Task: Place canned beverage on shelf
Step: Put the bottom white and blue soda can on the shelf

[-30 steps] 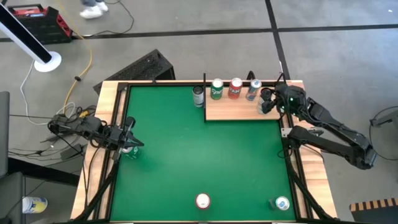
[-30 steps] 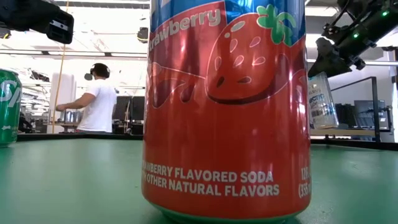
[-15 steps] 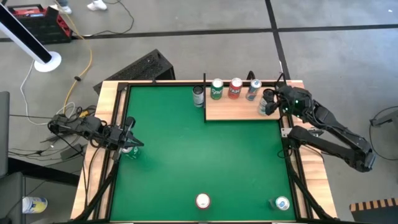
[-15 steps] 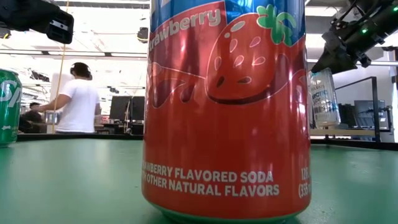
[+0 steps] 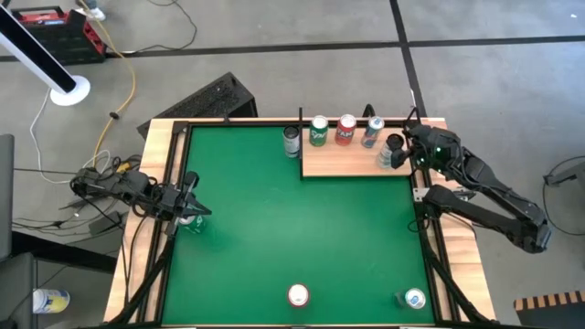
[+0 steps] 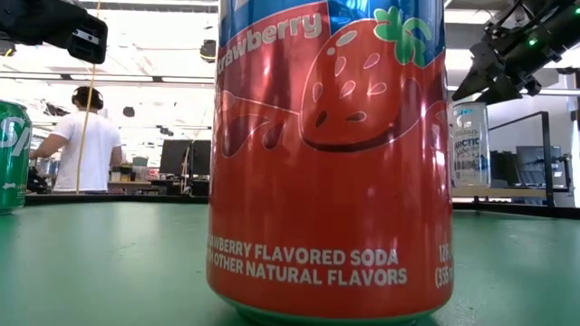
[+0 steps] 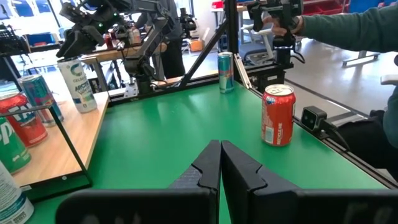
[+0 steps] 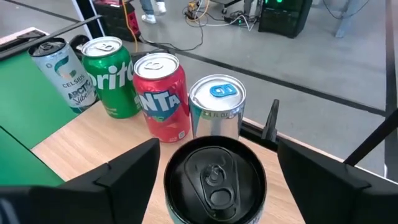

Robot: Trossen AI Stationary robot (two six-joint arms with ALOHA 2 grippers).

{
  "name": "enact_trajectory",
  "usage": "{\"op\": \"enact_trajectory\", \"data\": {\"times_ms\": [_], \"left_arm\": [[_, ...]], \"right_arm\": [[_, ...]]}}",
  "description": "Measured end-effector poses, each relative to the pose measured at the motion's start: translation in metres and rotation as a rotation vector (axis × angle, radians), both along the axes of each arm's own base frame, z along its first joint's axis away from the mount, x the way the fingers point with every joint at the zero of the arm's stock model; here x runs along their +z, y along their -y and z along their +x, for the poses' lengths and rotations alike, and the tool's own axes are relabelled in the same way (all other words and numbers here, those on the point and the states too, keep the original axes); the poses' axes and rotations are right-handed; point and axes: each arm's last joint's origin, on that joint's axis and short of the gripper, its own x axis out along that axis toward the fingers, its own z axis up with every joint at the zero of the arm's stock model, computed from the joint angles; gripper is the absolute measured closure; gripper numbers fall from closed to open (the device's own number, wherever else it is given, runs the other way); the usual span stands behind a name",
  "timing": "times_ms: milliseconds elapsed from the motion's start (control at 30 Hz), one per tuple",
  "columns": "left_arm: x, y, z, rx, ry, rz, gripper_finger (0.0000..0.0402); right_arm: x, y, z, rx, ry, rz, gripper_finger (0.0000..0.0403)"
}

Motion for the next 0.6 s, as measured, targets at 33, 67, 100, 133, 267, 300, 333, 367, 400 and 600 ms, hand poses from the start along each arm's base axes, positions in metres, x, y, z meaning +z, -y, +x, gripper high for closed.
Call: {"op": "enact_trajectory", "data": {"times_ms": [33, 67, 100, 133, 267, 300, 333, 367, 400, 600], "left_arm": [[0.000, 0.000, 0.000, 0.000, 0.000, 0.000, 0.0402], [0.000, 0.000, 0.000, 0.000, 0.000, 0.000, 0.0402], [0.000, 0.000, 0.000, 0.000, 0.000, 0.000, 0.0402], [0.000, 0.000, 0.000, 0.000, 0.000, 0.000, 0.0402], [0.000, 0.000, 0.000, 0.000, 0.000, 0.000, 0.0402], [0.000, 0.000, 0.000, 0.000, 0.000, 0.000, 0.0402], [0.000, 0.000, 0.000, 0.000, 0.000, 0.000, 0.0402], [0.000, 0.000, 0.000, 0.000, 0.000, 0.000, 0.0402], [0.000, 0.000, 0.000, 0.000, 0.000, 0.000, 0.0402], [0.000, 0.000, 0.000, 0.000, 0.000, 0.000, 0.0402]], "right_arm": [[0.000, 0.000, 0.000, 0.000, -0.001, 0.001, 0.0055], [0.000, 0.000, 0.000, -0.001, -0.003, 0.004, 0.0057], [0.002, -0.001, -0.001, -0.002, 0.000, 0.004, 0.0058], [0.006, -0.001, -0.001, -0.004, 0.013, -0.001, 0.0058], [0.027, -0.004, -0.004, -0.021, 0.098, -0.023, 0.0059], [0.034, -0.004, -0.006, -0.029, 0.125, -0.025, 0.0059], [0.040, -0.005, -0.007, -0.035, 0.150, -0.023, 0.0059], [0.045, -0.006, -0.008, -0.045, 0.169, -0.008, 0.0060], [0.048, -0.007, -0.009, -0.058, 0.173, 0.018, 0.0061], [0.054, -0.002, -0.003, -0.153, 0.106, 0.220, 0.0074]]}}
